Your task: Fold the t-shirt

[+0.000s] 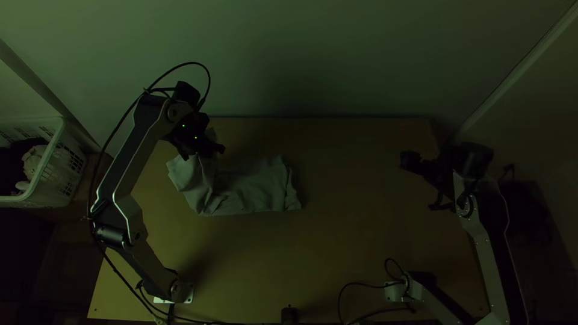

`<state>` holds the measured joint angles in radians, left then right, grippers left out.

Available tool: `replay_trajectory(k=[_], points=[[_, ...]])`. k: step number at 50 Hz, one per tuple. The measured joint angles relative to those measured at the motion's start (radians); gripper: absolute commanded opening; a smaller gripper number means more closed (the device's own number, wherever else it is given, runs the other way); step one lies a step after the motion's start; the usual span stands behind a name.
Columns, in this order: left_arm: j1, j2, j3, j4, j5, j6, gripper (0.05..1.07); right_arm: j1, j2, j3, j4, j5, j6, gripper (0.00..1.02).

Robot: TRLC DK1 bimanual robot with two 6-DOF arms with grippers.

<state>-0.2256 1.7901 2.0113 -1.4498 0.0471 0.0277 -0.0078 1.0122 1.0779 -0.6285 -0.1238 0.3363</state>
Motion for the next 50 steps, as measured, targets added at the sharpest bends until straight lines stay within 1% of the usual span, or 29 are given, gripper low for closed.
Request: replay_trajectory(k=[21,31,32,33,37,38,39,41,42,50], points=[[-0.223,0.222,0.153,0.0,-0.007,-0.147,0.08,-0.002,-0.073,-0.063,0.0,0.0,0.02,0.98],[-0.327,0.294,0.171,0.005,-0.024,-0.191,0.09,-0.027,-0.116,-0.09,0.0,0.0,0.023,0.98],[-0.338,0.3,0.172,0.008,-0.029,-0.193,0.11,-0.029,-0.119,-0.092,0.0,0.0,0.023,0.98],[-0.345,0.306,0.172,0.013,-0.032,-0.195,0.16,-0.031,-0.122,-0.095,0.0,0.0,0.023,0.98],[-0.381,0.331,0.182,0.023,-0.034,-0.209,0.45,-0.034,-0.135,-0.108,0.0,0.0,0.023,0.98],[-0.39,0.338,0.187,0.024,-0.034,-0.212,0.55,-0.034,-0.137,-0.111,0.0,0.0,0.023,0.98],[-0.398,0.346,0.194,0.027,-0.034,-0.214,0.68,-0.034,-0.14,-0.115,0.0,0.0,0.023,0.98],[-0.414,0.361,0.208,0.036,-0.034,-0.219,0.97,-0.034,-0.143,-0.122,0.0,0.0,0.023,0.98],[-0.422,0.367,0.214,0.043,-0.034,-0.22,1.04,-0.034,-0.145,-0.126,0.0,0.0,0.023,0.98],[-0.496,0.388,0.239,0.128,-0.034,-0.23,1.03,-0.031,-0.153,-0.179,0.024,0.0,0.023,0.98]])
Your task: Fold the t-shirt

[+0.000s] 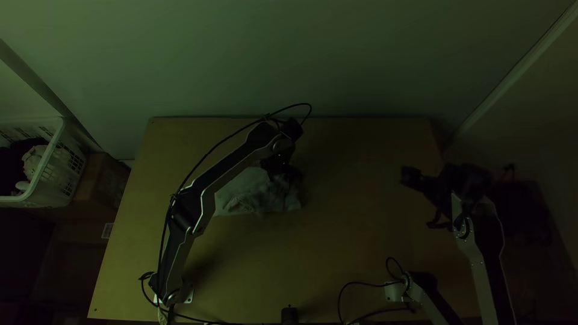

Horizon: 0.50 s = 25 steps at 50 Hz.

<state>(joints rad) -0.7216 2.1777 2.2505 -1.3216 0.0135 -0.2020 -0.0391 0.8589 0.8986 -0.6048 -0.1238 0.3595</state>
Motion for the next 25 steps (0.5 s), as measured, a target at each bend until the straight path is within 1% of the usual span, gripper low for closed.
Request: replay_trajectory(k=[6,11,17,25], points=[[-0.034,-0.002,0.012,0.07,0.0,0.0,1.03,0.004,0.0,-0.019,0.022,0.0,0.0,0.98],[-0.03,-0.013,0.012,0.122,0.0,0.002,1.03,0.006,0.0,-0.019,0.059,0.0,-0.001,0.98],[0.013,-0.055,0.012,0.172,0.0,0.011,1.03,0.006,0.0,-0.019,0.117,0.0,-0.005,0.98],[0.1,-0.151,0.01,0.214,0.0,0.019,1.03,0.02,0.024,-0.019,0.177,0.0,-0.056,0.98]])
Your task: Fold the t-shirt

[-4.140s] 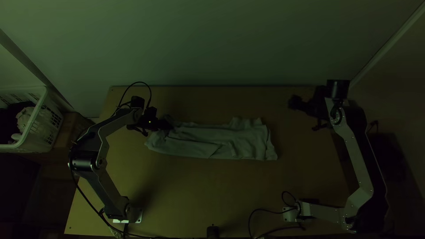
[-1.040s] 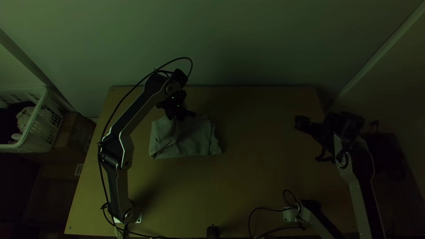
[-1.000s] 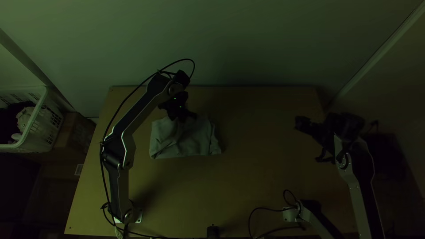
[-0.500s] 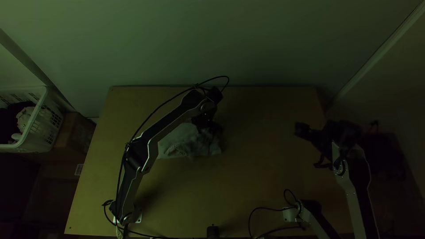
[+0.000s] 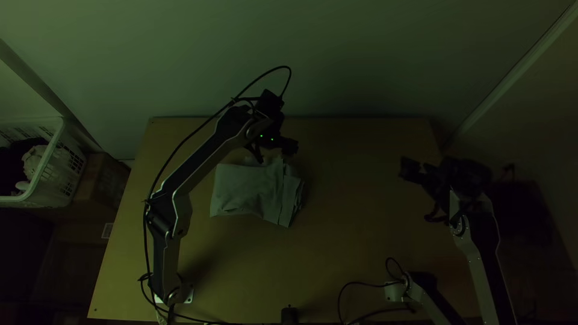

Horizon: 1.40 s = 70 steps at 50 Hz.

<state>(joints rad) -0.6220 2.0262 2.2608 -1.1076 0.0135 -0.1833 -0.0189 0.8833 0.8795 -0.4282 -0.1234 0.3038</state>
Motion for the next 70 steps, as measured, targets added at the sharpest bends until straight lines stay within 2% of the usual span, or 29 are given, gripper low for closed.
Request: replay_trajectory(k=[8,18,30,41,48,52,64,70], points=[[0.089,-0.114,-0.019,0.026,0.0,0.002,1.03,0.011,0.043,0.007,0.032,0.0,-0.051,0.98],[0.196,-0.241,-0.09,0.048,0.0,0.013,1.03,0.008,0.095,0.039,0.133,0.0,-0.069,0.98],[0.345,-0.484,-0.399,0.293,-0.004,0.055,1.03,0.003,0.055,0.059,0.301,0.0,-0.101,0.98],[0.475,-0.711,-0.639,0.47,-0.004,0.096,1.03,-0.021,-0.022,0.086,0.367,0.001,-0.124,0.98],[0.536,-0.874,-0.842,0.65,-0.11,0.159,1.03,-0.038,-0.102,0.082,0.436,0.003,-0.134,0.98],[0.558,-0.96,-0.938,0.711,-0.132,0.188,1.03,-0.042,-0.15,0.074,0.46,0.002,-0.142,0.98],[0.647,-1.207,-1.201,0.922,-0.177,0.218,1.03,-0.048,-0.329,-0.125,0.663,0.003,-0.191,0.98],[0.669,-1.321,-1.327,1.012,-0.196,0.234,1.03,-0.048,-0.422,-0.224,0.694,0.003,-0.208,0.98]])
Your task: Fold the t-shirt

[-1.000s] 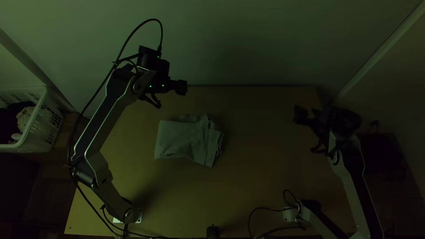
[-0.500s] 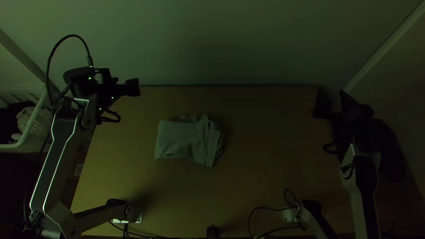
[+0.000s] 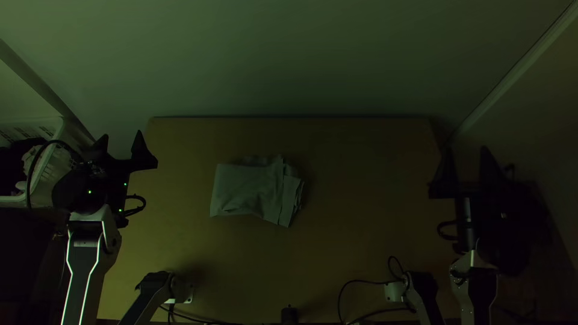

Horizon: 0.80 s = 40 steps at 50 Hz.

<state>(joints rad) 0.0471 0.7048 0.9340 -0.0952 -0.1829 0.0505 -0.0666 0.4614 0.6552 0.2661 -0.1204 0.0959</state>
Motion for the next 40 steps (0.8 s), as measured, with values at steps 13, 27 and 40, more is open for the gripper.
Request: replay_trajectory(k=[13,27,40], points=[[0.055,-0.208,-0.291,0.121,-0.015,0.037,1.03,0.0,-0.148,-0.159,0.038,0.0,-0.001,0.98],[0.058,-0.543,-0.672,0.289,-0.017,0.04,1.03,0.0,-0.329,-0.329,0.05,0.0,-0.005,0.98],[0.035,-0.699,-0.827,0.281,-0.02,0.04,1.03,-0.002,-0.451,-0.47,0.06,0.0,-0.023,0.98]])
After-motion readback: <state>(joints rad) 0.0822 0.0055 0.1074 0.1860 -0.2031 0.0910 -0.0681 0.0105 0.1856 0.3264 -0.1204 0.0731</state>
